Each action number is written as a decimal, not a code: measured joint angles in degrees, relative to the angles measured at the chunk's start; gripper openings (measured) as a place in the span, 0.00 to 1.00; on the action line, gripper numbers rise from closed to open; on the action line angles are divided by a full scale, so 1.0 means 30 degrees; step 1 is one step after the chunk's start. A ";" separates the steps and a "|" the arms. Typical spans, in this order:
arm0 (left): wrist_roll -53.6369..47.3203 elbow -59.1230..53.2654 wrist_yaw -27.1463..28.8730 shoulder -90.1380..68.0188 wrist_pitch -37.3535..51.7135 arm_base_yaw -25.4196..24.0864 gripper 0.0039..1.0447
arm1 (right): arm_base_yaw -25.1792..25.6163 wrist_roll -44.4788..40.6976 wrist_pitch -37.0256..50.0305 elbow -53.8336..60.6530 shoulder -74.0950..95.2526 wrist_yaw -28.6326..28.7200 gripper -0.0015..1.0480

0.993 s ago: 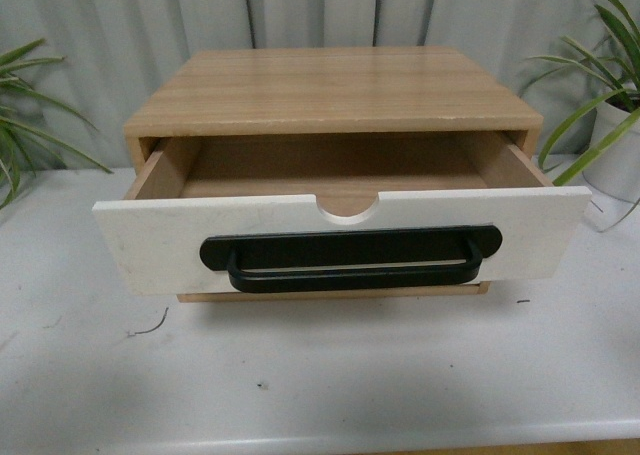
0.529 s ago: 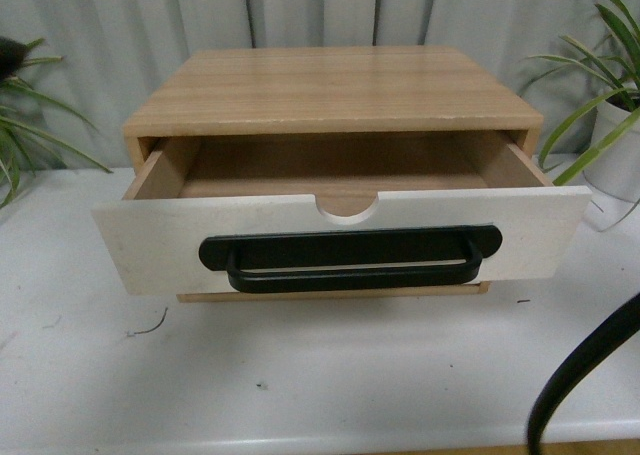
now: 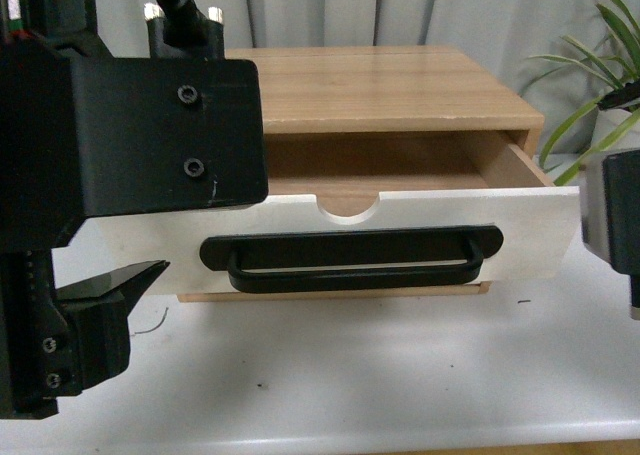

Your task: Close drawer sideways

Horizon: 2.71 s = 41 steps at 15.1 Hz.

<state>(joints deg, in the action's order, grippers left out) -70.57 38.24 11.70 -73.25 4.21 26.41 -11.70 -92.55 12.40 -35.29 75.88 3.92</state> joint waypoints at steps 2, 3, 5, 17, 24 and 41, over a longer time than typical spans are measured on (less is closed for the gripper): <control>0.0007 0.0211 0.0335 -0.0918 0.0619 -0.0146 0.94 | -0.0503 0.0576 0.0481 -0.0437 0.0933 -0.0204 0.94; 0.0007 0.0291 0.0546 -0.1260 0.0918 -0.0153 0.94 | -0.0670 0.0889 0.0729 -0.0648 0.1319 -0.0291 0.94; 0.0044 0.0444 0.0685 -0.1734 0.1712 -0.0233 0.94 | -0.0962 0.1428 0.1049 -0.1195 0.2025 -0.0481 0.94; 0.1049 0.1268 0.2616 -0.5348 0.6732 -0.0182 0.94 | -0.0670 0.2222 0.2433 -0.3818 0.5610 -0.1042 0.94; 0.1260 0.2681 0.3453 -0.7155 0.7905 0.0168 0.94 | -0.0576 0.2266 0.3038 -0.6419 0.7737 -0.1654 0.94; 0.8808 0.2382 0.2127 -0.2528 0.3045 -0.1027 0.94 | 0.0401 1.3296 0.1282 -0.3789 0.1698 0.0277 0.94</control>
<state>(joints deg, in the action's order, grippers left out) -44.14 45.39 18.09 -80.84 13.34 23.33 -10.50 -52.66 16.25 -46.65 80.97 4.75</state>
